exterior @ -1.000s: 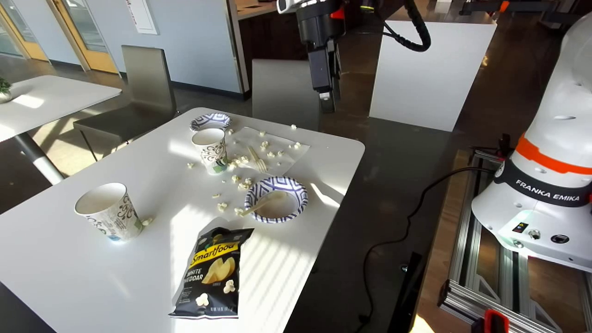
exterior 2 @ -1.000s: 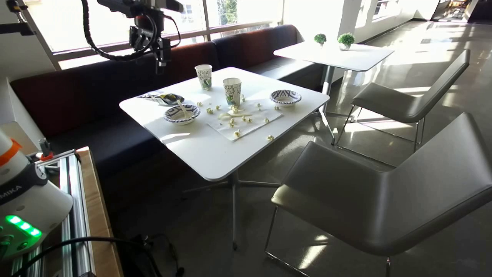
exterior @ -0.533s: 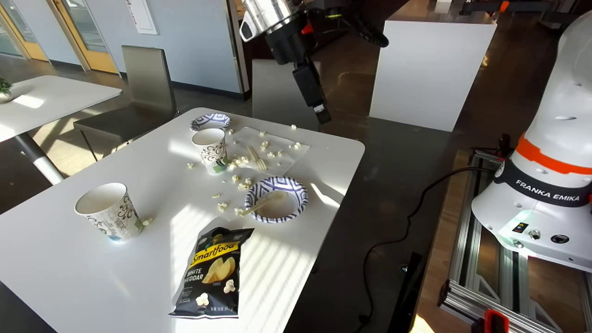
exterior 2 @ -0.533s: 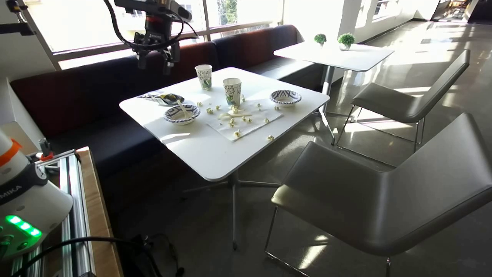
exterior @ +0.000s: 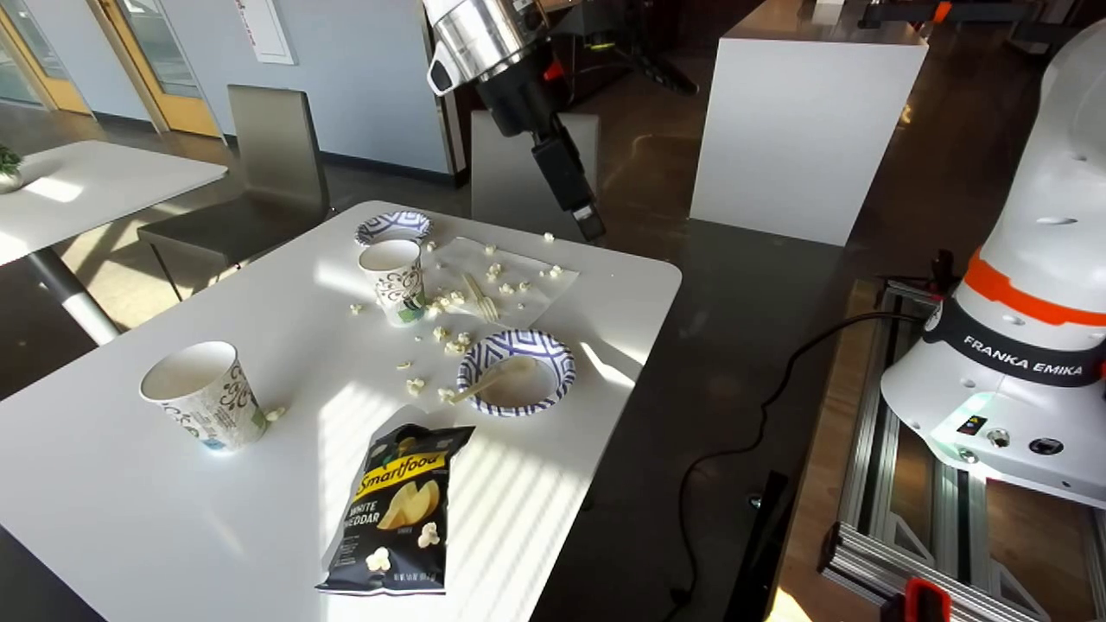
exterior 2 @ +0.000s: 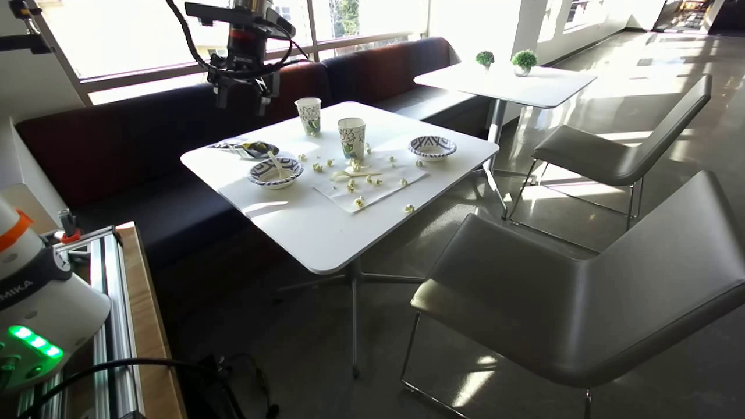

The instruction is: Use the spoon to place one white item inside the cup

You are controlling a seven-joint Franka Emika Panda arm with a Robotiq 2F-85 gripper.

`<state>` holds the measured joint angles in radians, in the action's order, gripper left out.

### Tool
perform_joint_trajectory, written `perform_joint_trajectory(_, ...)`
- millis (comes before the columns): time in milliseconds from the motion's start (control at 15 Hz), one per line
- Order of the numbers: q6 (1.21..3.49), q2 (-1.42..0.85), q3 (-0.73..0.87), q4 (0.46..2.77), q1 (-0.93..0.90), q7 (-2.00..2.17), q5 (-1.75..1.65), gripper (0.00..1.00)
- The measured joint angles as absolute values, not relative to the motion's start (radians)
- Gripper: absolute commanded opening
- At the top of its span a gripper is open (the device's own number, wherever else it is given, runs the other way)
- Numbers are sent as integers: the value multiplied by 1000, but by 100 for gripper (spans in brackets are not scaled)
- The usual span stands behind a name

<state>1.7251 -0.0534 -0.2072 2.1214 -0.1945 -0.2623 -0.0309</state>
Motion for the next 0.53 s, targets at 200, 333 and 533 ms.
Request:
perform_joint_trajectory(200,1725,-54,-209,2121,-195,-270,-45,100)
perform_joint_trajectory(333,1726,-61,-217,2120,-202,-307,-120,100)
perform_joint_trajectory(533,1759,-83,-240,2125,-222,-351,-221,100)
